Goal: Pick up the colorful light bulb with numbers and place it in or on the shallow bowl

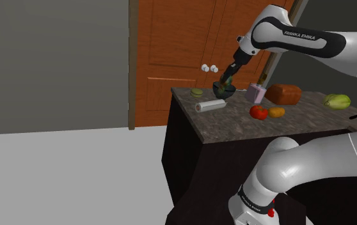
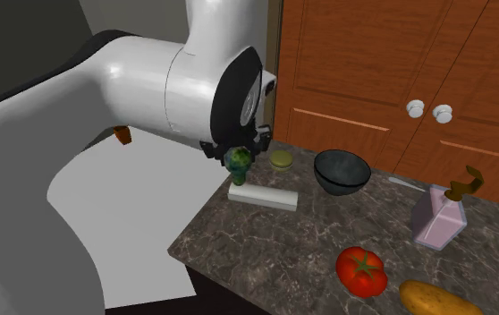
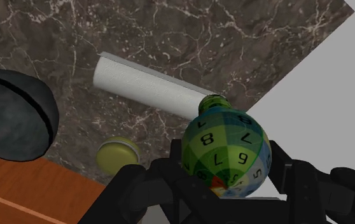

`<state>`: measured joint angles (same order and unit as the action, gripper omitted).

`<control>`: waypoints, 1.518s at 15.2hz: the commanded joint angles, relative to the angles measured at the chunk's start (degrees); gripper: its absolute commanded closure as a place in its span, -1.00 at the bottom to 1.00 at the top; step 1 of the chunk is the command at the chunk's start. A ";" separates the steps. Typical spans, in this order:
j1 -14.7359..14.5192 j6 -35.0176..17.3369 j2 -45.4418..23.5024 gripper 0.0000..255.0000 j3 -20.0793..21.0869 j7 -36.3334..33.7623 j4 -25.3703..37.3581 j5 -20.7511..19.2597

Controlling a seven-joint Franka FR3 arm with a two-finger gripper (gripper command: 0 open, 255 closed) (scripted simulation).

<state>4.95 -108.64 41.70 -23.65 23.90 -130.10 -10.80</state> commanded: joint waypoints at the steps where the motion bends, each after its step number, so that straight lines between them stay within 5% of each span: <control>1: -0.22 1.47 -0.40 1.00 0.29 -0.07 1.85 0.30; 8: -2.75 0.64 -10.86 1.00 -8.55 7.89 12.27 1.99; 14: -6.55 1.34 -23.77 1.00 -19.48 17.77 25.10 8.48; 19: -7.90 5.04 -40.04 1.00 -31.11 29.75 38.82 22.27; 21: -4.57 8.48 -48.86 1.00 -34.31 35.39 45.67 30.93; 23: 2.15 12.76 -57.21 1.00 -34.33 39.50 53.47 38.87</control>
<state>4.15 -97.89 -11.54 -57.56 61.04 -80.27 23.90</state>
